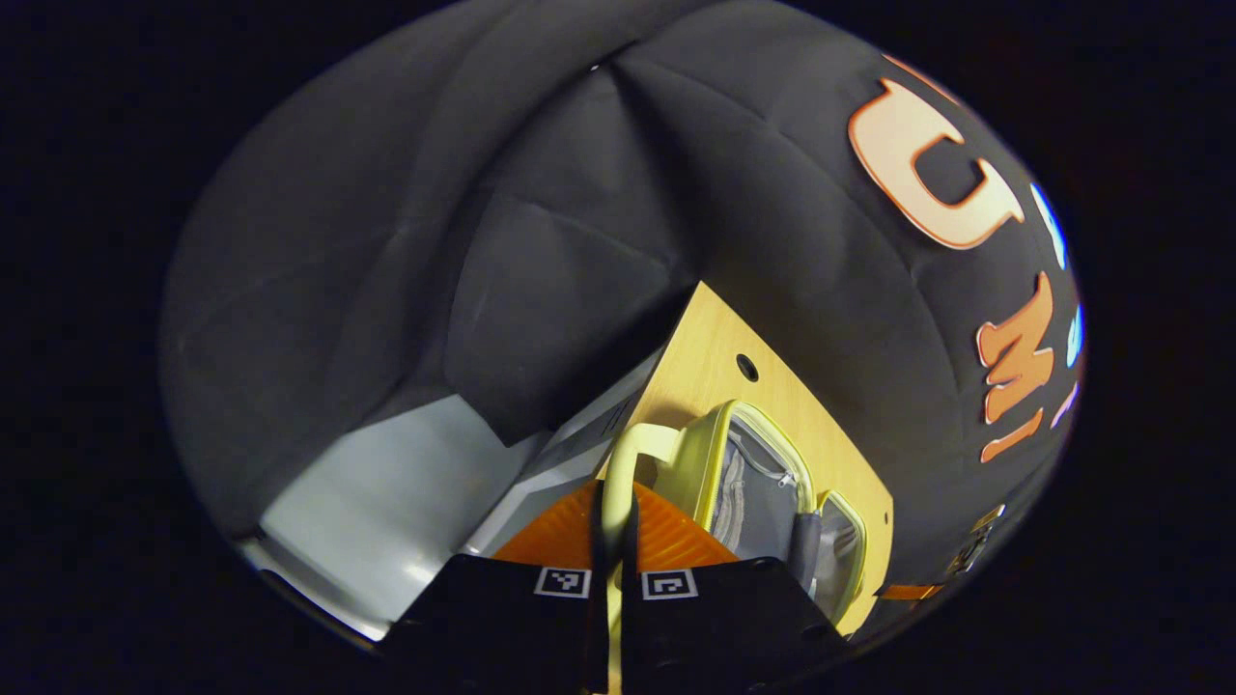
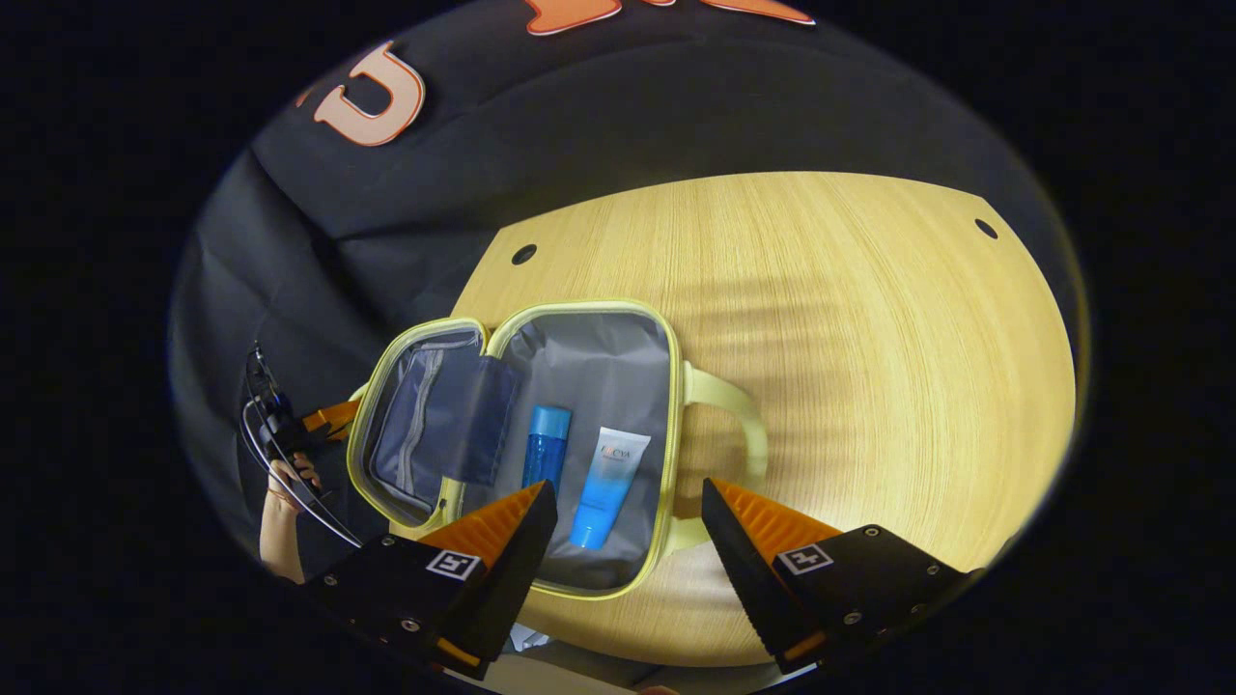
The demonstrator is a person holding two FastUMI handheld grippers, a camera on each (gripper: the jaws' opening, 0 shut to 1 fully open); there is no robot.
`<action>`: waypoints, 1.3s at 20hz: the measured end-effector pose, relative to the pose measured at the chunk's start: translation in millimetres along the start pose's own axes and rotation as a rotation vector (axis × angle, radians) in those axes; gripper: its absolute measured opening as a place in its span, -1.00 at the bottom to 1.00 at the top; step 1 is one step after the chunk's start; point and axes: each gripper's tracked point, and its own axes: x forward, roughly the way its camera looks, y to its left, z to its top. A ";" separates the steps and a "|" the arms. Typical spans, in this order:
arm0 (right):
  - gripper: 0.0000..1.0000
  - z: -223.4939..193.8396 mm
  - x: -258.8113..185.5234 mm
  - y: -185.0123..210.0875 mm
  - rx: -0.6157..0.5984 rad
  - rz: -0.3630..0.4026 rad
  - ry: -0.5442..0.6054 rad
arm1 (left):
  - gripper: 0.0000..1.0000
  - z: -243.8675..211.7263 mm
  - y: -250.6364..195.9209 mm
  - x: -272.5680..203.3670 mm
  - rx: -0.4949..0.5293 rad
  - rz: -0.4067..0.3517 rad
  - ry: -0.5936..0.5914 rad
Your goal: First open the suitcase, pack the skin care products into it, and then close the suitcase.
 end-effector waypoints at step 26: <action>0.91 117.3 -216.5 -262.1 -0.144 -0.234 -0.554 | -0.90 -91.3 -404.3 -93.6 0.675 0.206 -0.138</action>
